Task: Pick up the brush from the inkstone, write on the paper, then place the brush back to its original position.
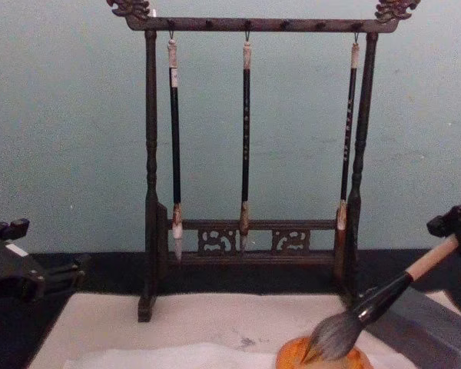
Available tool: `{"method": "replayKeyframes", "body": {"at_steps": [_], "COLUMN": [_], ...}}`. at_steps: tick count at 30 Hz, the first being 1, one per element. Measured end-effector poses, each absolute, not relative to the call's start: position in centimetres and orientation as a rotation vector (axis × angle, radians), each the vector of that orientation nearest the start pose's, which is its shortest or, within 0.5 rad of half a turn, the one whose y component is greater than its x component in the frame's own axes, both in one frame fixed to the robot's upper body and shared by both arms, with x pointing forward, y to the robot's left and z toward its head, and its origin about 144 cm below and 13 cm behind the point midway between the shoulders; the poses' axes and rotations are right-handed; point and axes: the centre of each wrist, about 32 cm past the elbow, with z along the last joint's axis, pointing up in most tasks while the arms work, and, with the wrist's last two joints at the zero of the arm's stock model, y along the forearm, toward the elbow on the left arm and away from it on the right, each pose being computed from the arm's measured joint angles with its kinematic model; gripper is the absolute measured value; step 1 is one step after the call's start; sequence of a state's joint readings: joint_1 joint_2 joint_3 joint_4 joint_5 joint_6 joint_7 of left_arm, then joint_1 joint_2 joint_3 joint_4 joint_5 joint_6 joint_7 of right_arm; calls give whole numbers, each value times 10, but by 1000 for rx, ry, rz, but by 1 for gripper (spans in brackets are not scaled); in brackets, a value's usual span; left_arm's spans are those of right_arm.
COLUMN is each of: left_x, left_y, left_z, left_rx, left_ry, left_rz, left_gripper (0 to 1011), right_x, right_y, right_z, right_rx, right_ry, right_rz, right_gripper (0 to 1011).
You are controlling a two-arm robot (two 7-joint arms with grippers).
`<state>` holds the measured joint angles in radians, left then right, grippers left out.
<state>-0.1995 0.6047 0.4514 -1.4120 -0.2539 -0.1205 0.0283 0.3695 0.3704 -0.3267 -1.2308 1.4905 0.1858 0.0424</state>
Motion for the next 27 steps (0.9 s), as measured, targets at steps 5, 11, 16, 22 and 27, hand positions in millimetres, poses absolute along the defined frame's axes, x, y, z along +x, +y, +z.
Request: {"method": "replayKeyframes", "body": {"at_steps": [5,11,16,22,27], "left_x": [489,489,489,489,489], "left_y": [310,310,310,310,310], "left_z": [1140,1140,1140,1140,1140], "left_rx": [304,304,304,304,304], "left_ry": [-285,-285,-285,-285,-285], "left_rz": [1248,1248,1248,1248,1248], "left_gripper": [1010,1010,1010,1010,1010], "right_x": [549,547,546,545,545], "right_y": [-281,-281,-281,-280,-278], "right_z": [1159,1156,1154,1151,1150], "right_rx": [561,562,570,576,580], "right_ry": [1000,1008,1015,1024,1028], "right_rz": [-1177,-1187,-1195,-1199,-1209], "right_gripper": [0,0,0,0,0]}}
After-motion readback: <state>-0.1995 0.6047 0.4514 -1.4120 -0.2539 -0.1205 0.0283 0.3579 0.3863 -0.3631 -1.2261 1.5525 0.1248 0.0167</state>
